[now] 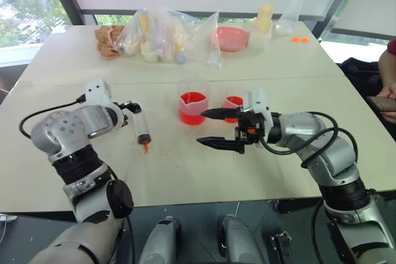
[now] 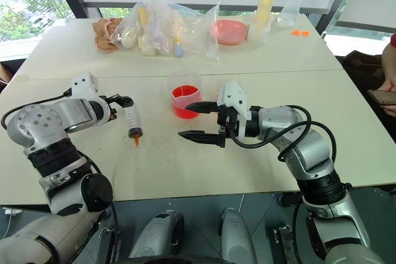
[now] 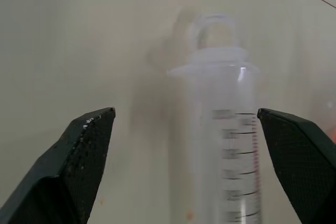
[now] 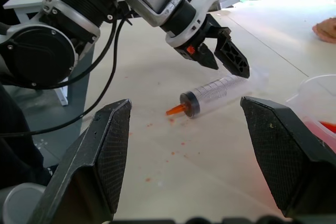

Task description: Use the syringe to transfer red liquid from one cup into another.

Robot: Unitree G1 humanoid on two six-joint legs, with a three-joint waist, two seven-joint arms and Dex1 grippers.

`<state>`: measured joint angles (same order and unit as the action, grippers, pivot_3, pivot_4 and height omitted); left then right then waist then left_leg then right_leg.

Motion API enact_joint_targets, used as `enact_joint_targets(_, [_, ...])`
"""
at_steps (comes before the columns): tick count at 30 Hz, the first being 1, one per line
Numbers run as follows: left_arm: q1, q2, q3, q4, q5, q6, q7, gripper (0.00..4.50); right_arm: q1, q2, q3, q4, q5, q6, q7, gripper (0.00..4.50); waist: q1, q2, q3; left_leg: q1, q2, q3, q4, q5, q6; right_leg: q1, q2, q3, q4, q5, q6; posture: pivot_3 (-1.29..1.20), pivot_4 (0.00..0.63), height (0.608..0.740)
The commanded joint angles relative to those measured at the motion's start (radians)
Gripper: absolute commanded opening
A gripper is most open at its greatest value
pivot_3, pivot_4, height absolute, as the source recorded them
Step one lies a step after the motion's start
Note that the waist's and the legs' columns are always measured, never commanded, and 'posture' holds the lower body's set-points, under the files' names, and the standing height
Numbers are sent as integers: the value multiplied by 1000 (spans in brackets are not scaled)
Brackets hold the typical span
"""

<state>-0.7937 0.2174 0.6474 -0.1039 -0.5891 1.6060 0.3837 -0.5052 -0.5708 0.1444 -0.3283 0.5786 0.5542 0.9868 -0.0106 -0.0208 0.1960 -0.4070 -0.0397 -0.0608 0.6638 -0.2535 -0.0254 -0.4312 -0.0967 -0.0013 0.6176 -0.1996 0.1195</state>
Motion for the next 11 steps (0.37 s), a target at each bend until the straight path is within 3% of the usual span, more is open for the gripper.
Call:
enact_joint_targets(1, [-19,58,-68,-61,40,1,-14,4454,10,-12,-32,-29,-9,-24,-4,3493,0,0,0,0,0,0,0,0,0,0,0,0,0,0,0,0,150,740])
enact_joint_targets(4, [-9,150,-150,-123,58,-87,-107,4454,31,-44,-88,-25,-2,-11,-17,3493,0,0,0,0,0,1,0,0,0,0,0,0,0,0,0,0,150,740])
enact_joint_targets(5, [-20,135,-101,-134,20,-108,-150,4454,43,-59,-116,-36,17,5,-21,3493,0,0,0,0,0,1,0,0,0,0,0,0,0,0,0,0,150,740])
enact_joint_targets(11, [92,310,-209,-239,5,-407,-460,4454,91,-123,-359,-72,200,140,-103,3493,1,0,0,0,0,1,-1,0,0,0,0,0,-2,0,-1,0,150,740])
